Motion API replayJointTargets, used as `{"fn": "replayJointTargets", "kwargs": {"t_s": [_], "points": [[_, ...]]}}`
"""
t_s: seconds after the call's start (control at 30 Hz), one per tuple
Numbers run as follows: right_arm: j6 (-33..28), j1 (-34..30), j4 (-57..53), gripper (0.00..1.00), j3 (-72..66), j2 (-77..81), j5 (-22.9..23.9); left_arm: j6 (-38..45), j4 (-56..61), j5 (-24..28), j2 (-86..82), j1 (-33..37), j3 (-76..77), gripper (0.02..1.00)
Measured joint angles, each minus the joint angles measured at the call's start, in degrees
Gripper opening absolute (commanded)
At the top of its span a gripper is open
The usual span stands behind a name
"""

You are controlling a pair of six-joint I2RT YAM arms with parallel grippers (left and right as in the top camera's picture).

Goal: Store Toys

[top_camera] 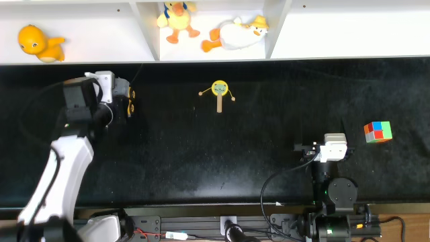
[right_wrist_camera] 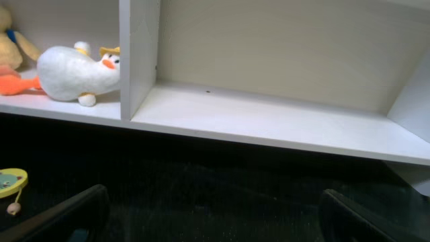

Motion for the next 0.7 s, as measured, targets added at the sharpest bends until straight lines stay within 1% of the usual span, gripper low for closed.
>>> {"fn": "replayJointTargets", "kwargs": {"t_s": [0.2, 0.33, 0.53, 0.7], "points": [[0.0, 0.0, 0.0, 0.996, 0.0, 0.0, 0.0, 0.0, -3.3, 0.0, -9.3, 0.0, 0.0, 0.318], [0.0, 0.0, 0.0, 0.996, 0.0, 0.0, 0.0, 0.0, -4.6, 0.0, -10.2, 0.0, 0.9, 0.318], [0.0, 0.0, 0.0, 0.993, 0.0, 0.0, 0.0, 0.0, -5.9, 0.0, -4.7, 0.0, 9.5, 0.318], [0.0, 0.0, 0.0, 0.993, 0.0, 0.0, 0.0, 0.0, -7.4, 0.4, 4.1, 0.0, 19.8, 0.318]]}}
